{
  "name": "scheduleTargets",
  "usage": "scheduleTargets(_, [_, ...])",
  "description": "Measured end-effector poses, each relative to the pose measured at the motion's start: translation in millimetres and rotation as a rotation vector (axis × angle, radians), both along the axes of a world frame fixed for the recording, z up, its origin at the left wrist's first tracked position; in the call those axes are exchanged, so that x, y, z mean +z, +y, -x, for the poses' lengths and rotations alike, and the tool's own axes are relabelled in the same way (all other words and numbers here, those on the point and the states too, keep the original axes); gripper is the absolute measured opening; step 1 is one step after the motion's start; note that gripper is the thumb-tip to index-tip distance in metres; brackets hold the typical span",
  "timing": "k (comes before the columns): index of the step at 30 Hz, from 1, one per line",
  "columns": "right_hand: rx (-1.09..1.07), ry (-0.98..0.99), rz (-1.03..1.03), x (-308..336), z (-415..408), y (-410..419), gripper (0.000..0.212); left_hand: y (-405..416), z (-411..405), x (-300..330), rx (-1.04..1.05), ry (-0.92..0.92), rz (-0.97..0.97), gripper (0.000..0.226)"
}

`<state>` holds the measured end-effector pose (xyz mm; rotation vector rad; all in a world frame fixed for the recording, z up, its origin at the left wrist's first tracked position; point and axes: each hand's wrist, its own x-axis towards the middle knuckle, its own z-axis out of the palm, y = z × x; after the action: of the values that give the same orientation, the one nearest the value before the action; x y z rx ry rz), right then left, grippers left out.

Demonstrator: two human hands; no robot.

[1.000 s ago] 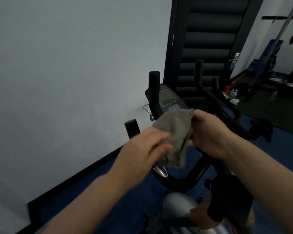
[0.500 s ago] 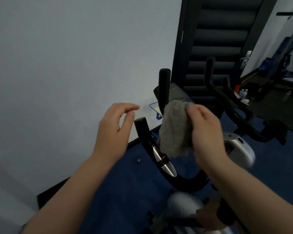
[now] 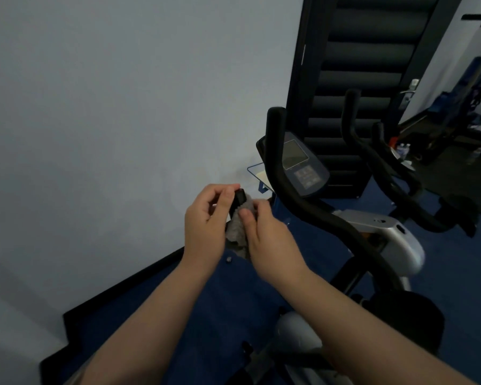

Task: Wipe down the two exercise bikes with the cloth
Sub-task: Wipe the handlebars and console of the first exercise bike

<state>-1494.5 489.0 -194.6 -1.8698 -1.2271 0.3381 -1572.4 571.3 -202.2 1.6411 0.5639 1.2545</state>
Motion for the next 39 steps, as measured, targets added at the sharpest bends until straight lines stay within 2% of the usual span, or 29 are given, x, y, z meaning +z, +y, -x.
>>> scheduleTargets(4, [-0.066, -0.338, 0.118, -17, 1, -19, 0.033, -2, -2, -5, 0.015, -0.029, -0.012, 0.021])
scheduleTargets(6, [-0.076, -0.357, 0.125, -23, 1, -26, 0.038, -1, -2, -6, 0.011, -0.028, -0.022, 0.021])
scheduleTargets(8, [-0.045, -0.198, 0.12, -16, -5, -11, 0.034, 2, -3, -5, 0.011, -0.032, -0.021, 0.02])
scheduleTargets(10, [-0.055, 0.087, -0.012, -3, -6, 12, 0.038, 4, -3, -5, 0.002, -0.018, 0.003, 0.019])
scheduleTargets(11, [-0.062, 0.171, -0.077, 4, -5, 20, 0.041, 6, -2, -5, -0.008, -0.006, 0.01, 0.018])
scheduleTargets(13, [-0.047, 0.173, -0.109, 7, -3, 24, 0.041, 8, 0, -5, -0.024, 0.022, -0.003, 0.018])
scheduleTargets(15, [-0.001, 0.053, -0.032, -2, -5, 8, 0.032, 10, 2, -5, -0.014, 0.035, -0.029, 0.019])
scheduleTargets(16, [0.007, -0.089, 0.041, -8, -5, -3, 0.029, 9, 2, -6, 0.003, 0.042, -0.042, 0.019])
scheduleTargets(18, [-0.024, -0.383, 0.167, -19, -2, -24, 0.039, 5, -1, -8, 0.041, 0.06, -0.085, 0.022])
scheduleTargets(20, [-0.054, -0.565, 0.199, -23, -1, -29, 0.047, 5, -3, -4, 0.069, 0.098, -0.198, 0.026])
scheduleTargets(22, [0.001, -0.663, 0.252, -18, -5, -20, 0.032, 10, -7, 7, 0.057, 0.229, -0.366, 0.033])
scheduleTargets(25, [-0.013, -0.58, 0.234, -8, -2, -6, 0.024, 20, -14, 25, -0.048, 0.495, -0.594, 0.035])
scheduleTargets(26, [-0.05, -0.639, 0.225, -10, 0, -8, 0.025, 22, -14, 25, -0.074, 0.52, -0.606, 0.033])
scheduleTargets(27, [-0.099, -0.695, 0.22, -17, 6, -17, 0.029, 22, -14, 24, -0.089, 0.512, -0.577, 0.032])
scheduleTargets(31, [-0.218, -0.59, 0.165, -39, 18, -75, 0.05, 12, -15, 13, -0.036, 0.361, -0.395, 0.03])
scheduleTargets(33, [-0.229, -0.612, 0.176, -43, 16, -84, 0.056, 8, -21, 12, 0.007, 0.282, -0.347, 0.032])
scheduleTargets(37, [-0.239, -0.688, 0.216, -32, 22, -43, 0.039, 8, -22, 12, 0.021, 0.276, -0.37, 0.034])
scheduleTargets(39, [-0.285, -0.655, 0.209, -27, 25, -25, 0.042, 11, -21, 11, 0.009, 0.283, -0.38, 0.033])
